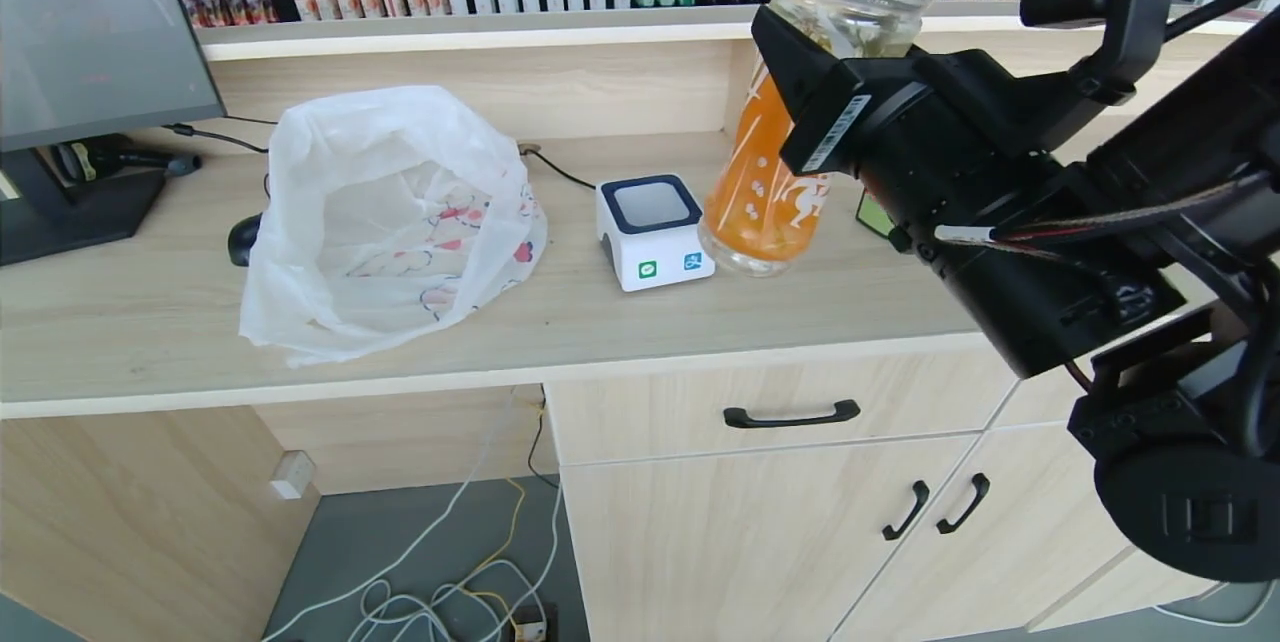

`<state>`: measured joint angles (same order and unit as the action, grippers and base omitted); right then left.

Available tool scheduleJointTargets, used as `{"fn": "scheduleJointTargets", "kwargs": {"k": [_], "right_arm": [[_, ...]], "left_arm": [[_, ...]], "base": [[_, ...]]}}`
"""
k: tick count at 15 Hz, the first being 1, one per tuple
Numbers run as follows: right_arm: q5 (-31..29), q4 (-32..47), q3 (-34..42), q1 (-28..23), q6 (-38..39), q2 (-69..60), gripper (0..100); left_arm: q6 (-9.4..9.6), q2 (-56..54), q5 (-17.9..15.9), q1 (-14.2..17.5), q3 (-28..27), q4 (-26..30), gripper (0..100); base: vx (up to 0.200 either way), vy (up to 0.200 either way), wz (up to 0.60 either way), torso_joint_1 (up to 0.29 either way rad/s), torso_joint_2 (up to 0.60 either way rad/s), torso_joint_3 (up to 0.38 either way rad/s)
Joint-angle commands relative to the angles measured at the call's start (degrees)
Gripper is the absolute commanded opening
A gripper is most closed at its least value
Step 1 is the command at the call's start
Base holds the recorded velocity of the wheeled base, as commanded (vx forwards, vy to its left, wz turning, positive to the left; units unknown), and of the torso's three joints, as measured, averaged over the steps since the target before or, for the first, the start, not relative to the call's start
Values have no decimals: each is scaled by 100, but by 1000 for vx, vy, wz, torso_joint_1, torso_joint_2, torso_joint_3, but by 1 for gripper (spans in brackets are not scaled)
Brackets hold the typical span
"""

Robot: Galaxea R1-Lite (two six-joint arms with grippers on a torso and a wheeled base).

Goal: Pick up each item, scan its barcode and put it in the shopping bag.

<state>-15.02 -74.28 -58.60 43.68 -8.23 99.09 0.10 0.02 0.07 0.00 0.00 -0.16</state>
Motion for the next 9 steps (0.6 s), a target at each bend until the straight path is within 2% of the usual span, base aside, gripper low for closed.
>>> {"fn": "scheduleJointTargets", "kwargs": {"k": [1, 9], "right_arm": [[-10, -17, -363, -9, -3, 208, 0], [-107, 10, -468, -386, 155, 533, 0]], "left_arm": [[-1, -2, 1, 0, 0, -2, 100], [-1, -2, 1, 0, 0, -2, 100]], "base": [[0, 0, 0, 0, 0, 0], [0, 0, 0, 0, 0, 0]]}}
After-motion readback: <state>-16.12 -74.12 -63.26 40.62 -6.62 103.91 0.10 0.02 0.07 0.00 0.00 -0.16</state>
